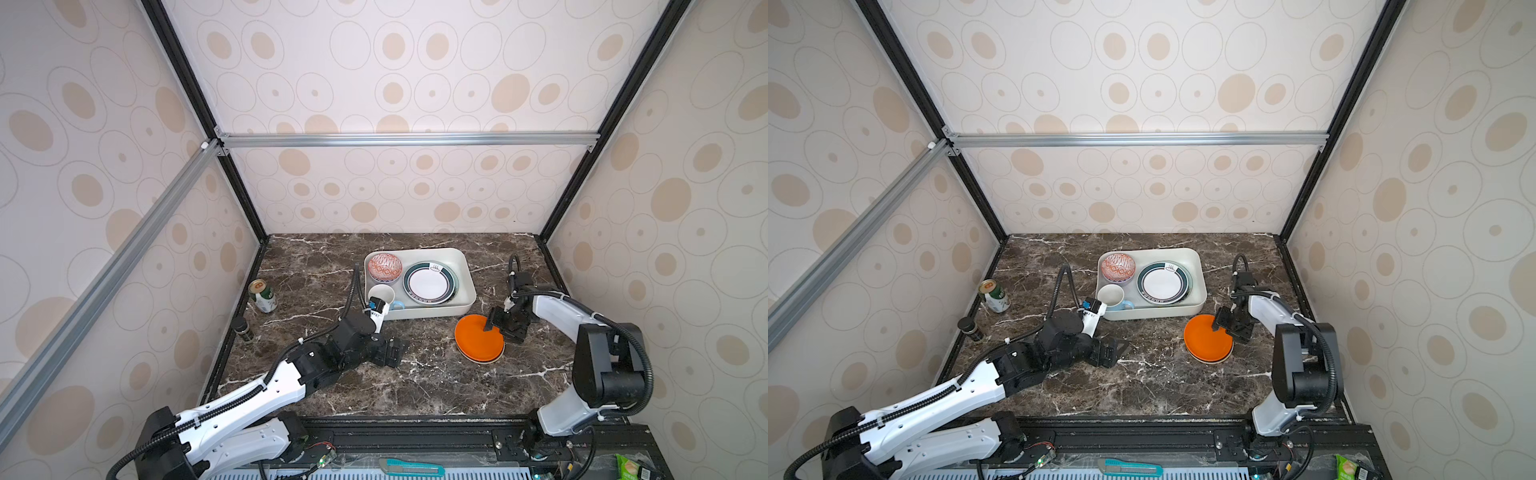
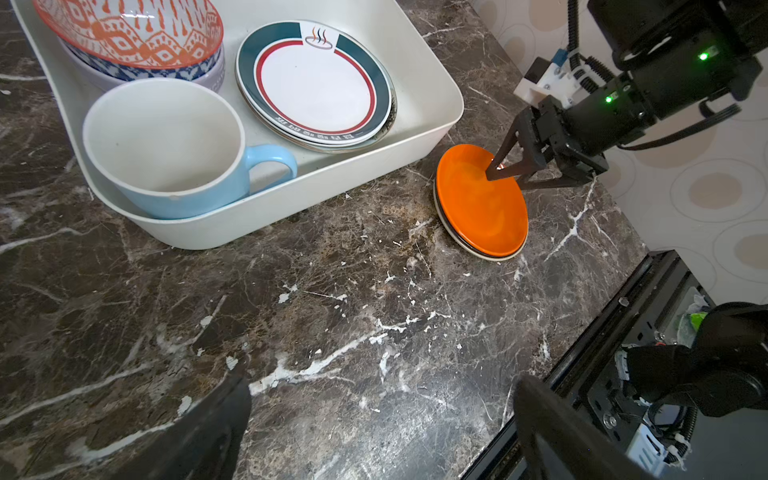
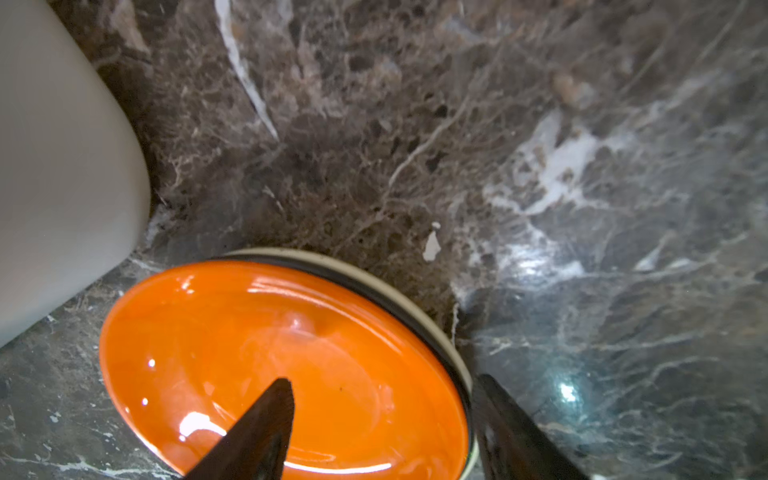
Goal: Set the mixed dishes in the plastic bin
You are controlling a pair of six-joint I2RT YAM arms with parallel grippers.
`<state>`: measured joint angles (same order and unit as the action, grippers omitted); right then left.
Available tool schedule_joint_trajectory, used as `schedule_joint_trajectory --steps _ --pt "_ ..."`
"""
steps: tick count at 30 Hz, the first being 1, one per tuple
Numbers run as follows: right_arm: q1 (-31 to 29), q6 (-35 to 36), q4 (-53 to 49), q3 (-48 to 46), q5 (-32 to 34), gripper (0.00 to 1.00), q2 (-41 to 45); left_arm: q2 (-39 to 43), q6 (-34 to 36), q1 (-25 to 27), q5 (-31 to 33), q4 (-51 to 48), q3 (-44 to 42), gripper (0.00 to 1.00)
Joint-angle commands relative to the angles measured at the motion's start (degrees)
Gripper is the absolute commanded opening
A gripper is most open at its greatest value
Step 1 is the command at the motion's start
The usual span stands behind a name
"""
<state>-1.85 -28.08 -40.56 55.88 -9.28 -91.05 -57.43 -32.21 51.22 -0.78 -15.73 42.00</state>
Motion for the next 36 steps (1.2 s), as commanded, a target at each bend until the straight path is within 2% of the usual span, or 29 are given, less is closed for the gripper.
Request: schedule_joint_trajectory --steps 1,6,12,19,30,36 --pt "-1.5 -1.7 0.8 -2.2 -0.1 0.71 2.9 -0.8 -1.2 0.0 -1.0 0.5 -0.3 0.99" --pt "-5.1 -2.2 3.2 -6.0 -0.7 0.71 3.5 -3.1 -2.5 0.4 -2.9 3.1 -1.3 0.99" --pt "-5.8 -1.7 4.9 -8.6 -1.9 0.70 4.9 -6.3 -3.6 1.6 -3.2 4.5 -1.0 0.99" --pt "-5.8 0.9 2.7 -8.1 0.1 0.71 9.5 -15.4 -3.8 3.8 -3.4 7.3 3.7 0.97" --pt "-4.1 2.9 1.3 -6.9 0.7 0.70 11.3 -34.4 0.1 5.0 -1.9 6.5 22.4 0.77" --pt "0.8 4.4 1.1 -7.8 -0.2 0.68 14.0 -44.4 0.9 5.1 -4.7 5.3 30.5 0.45"
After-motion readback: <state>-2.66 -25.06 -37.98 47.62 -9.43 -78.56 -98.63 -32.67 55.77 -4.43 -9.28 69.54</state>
